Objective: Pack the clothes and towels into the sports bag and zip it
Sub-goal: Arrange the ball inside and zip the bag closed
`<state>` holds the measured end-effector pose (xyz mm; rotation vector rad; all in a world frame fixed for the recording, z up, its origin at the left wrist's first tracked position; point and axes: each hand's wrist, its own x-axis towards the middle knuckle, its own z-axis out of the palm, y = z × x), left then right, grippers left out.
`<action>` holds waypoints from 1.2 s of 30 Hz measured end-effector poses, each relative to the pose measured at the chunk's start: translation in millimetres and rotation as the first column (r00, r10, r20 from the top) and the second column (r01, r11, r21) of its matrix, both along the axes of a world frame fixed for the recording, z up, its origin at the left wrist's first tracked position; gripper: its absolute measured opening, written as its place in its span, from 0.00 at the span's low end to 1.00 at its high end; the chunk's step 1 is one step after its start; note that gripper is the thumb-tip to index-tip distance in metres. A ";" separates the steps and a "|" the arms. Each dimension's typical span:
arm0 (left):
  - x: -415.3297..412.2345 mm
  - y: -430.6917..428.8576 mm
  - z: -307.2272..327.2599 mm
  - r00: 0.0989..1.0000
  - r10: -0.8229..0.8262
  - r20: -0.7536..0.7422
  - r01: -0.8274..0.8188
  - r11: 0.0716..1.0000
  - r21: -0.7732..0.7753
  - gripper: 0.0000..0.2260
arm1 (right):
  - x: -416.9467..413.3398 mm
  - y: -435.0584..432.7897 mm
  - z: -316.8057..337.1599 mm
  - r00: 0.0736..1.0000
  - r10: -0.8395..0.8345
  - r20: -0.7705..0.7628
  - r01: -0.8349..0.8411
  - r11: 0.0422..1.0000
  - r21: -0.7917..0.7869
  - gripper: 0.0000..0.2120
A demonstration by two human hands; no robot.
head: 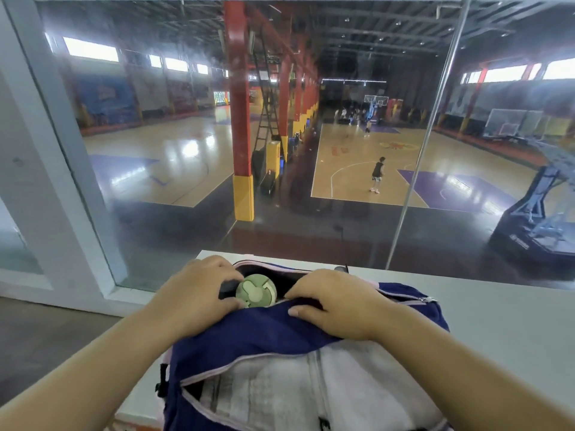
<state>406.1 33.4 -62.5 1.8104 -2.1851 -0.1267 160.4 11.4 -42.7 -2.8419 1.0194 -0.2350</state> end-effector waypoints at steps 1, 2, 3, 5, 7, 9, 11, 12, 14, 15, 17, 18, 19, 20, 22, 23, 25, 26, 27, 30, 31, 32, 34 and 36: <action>-6.6 6.1 -1.2 0.999 -0.001 -0.047 0.000 1.000 -0.029 0.20 | -11.5 3.8 1.1 0.999 -0.030 0.022 0.030 0.999 -0.012 0.13; -14.9 12.3 -2.0 0.996 -0.010 -0.089 0.004 0.998 -0.062 0.22 | -23.4 8.4 2.3 0.997 -0.060 0.045 0.061 0.998 -0.021 0.13; -24.8 18.8 -2.3 0.992 -0.024 -0.121 0.013 0.996 -0.089 0.25 | -35.5 12.7 1.6 0.993 -0.090 0.073 0.092 0.995 -0.024 0.13; -47.0 30.4 -1.8 0.985 -0.062 -0.158 0.046 0.994 -0.099 0.28 | -60.5 19.6 -3.8 0.981 -0.150 0.124 0.154 0.988 -0.021 0.13; -67.3 36.4 -4.8 0.986 -0.100 -0.134 0.092 0.994 -0.066 0.31 | -83.9 24.7 -12.1 0.956 -0.242 0.166 0.247 0.969 -0.007 0.18; -86.7 36.3 -8.8 0.988 -0.138 -0.068 0.135 0.990 -0.038 0.32 | -107.9 27.0 -23.3 0.925 -0.333 0.182 0.336 0.942 0.017 0.24; -105.8 33.8 -11.3 0.986 -0.169 -0.018 0.168 0.985 -0.022 0.33 | -128.3 29.4 -31.9 0.918 -0.381 0.105 0.382 0.924 0.019 0.26; -115.1 32.9 -11.3 0.983 -0.183 -0.004 0.183 0.983 -0.012 0.34 | -136.7 30.5 -35.0 0.914 -0.401 0.067 0.401 0.916 0.024 0.26; -132.0 30.5 -10.6 0.977 -0.211 0.015 0.211 0.977 0.006 0.35 | -147.1 31.7 -39.6 0.900 -0.432 0.065 0.428 0.902 0.061 0.25; -140.1 27.8 -10.7 0.974 -0.224 0.032 0.224 0.975 -0.006 0.34 | -148.8 31.6 -41.4 0.891 -0.444 0.090 0.438 0.895 0.081 0.24; -154.7 20.7 -8.3 0.973 -0.223 0.054 0.226 0.972 -0.062 0.28 | -147.9 30.3 -44.4 0.884 -0.454 0.115 0.442 0.890 0.112 0.23; -160.7 16.8 -4.9 0.978 -0.204 0.044 0.207 0.975 -0.086 0.25 | -146.2 29.2 -44.3 0.882 -0.453 0.127 0.439 0.890 0.122 0.21; -164.9 12.6 -1.2 0.984 -0.175 0.026 0.177 0.979 -0.102 0.22 | -145.1 27.6 -43.1 0.875 -0.459 0.153 0.440 0.886 0.144 0.19; -167.8 7.5 2.6 0.990 -0.143 0.013 0.143 0.985 -0.098 0.18 | -144.9 26.0 -39.9 0.856 -0.480 0.193 0.447 0.874 0.190 0.17; -172.1 -1.5 12.3 0.994 -0.106 0.018 0.107 0.991 -0.081 0.11 | -146.4 22.0 -32.6 0.808 -0.529 0.258 0.460 0.842 0.283 0.09; -173.8 -4.8 17.9 0.994 -0.106 0.024 0.108 0.991 -0.083 0.10 | -146.5 19.7 -29.4 0.796 -0.546 0.261 0.474 0.831 0.293 0.10; -176.3 -11.1 27.3 0.994 -0.107 0.027 0.109 0.990 -0.087 0.10 | -144.8 15.1 -24.0 0.775 -0.577 0.258 0.502 0.810 0.304 0.14; -177.5 -13.9 30.8 0.994 -0.106 0.011 0.107 0.990 -0.092 0.09 | -143.3 12.9 -22.0 0.761 -0.588 0.273 0.504 0.801 0.322 0.15; -178.5 -16.9 33.4 0.994 -0.110 -0.021 0.107 0.988 -0.113 0.07 | -141.8 10.5 -20.5 0.746 -0.597 0.294 0.499 0.794 0.348 0.15; -180.9 -24.5 33.8 0.989 -0.143 -0.028 0.128 0.948 -0.292 0.06 | -138.0 2.8 -17.0 0.704 -0.613 0.357 0.469 0.780 0.414 0.14; -182.0 -26.7 32.1 0.985 -0.167 0.032 0.167 0.913 -0.372 0.08 | -137.1 1.1 -15.2 0.684 -0.623 0.379 0.462 0.772 0.436 0.13; -183.9 -26.8 31.4 0.977 -0.192 0.093 0.213 0.886 -0.412 0.10 | -136.4 -1.1 -13.7 0.658 -0.637 0.401 0.458 0.761 0.459 0.11; -188.7 -25.1 27.3 0.943 -0.280 0.182 0.331 0.851 -0.409 0.12 | -136.3 -6.0 -11.5 0.608 -0.672 0.422 0.452 0.730 0.512 0.09; -196.1 -20.0 20.7 0.911 -0.359 0.202 0.409 0.846 -0.341 0.09 | -137.2 -10.2 -10.4 0.586 -0.694 0.418 0.442 0.706 0.553 0.07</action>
